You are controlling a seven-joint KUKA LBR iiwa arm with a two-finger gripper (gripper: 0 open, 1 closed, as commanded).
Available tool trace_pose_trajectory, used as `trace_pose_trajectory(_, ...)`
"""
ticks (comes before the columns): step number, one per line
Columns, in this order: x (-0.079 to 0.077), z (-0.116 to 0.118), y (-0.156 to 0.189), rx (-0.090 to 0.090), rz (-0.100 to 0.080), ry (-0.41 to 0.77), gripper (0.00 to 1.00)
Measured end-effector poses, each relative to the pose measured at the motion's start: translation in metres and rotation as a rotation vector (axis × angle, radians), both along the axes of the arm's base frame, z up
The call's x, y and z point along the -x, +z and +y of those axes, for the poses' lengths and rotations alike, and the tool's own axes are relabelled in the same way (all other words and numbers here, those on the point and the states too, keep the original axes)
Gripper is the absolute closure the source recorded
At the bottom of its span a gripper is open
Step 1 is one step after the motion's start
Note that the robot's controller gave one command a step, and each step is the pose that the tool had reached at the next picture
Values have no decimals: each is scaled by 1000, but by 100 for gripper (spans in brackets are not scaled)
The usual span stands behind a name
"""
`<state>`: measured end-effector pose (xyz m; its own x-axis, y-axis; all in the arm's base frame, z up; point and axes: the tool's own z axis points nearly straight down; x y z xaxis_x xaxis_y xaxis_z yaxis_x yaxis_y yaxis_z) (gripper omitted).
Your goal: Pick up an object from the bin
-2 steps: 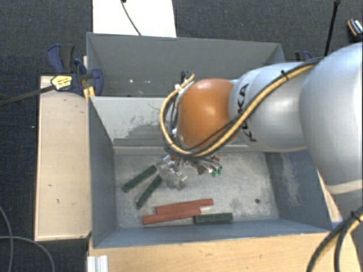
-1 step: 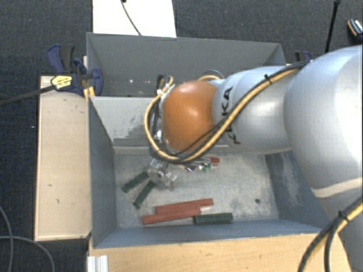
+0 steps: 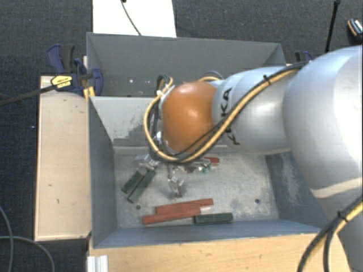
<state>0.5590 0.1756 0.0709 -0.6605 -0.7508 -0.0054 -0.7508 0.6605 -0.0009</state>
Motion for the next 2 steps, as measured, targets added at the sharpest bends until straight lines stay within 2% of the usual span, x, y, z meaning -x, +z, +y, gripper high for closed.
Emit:
trace_pose_trajectory(1, -21, 69, 0, 1, -1, 247, 0)
trace_pose_trajectory(2, -22, 67, 1, 1, 0, 240, 100)
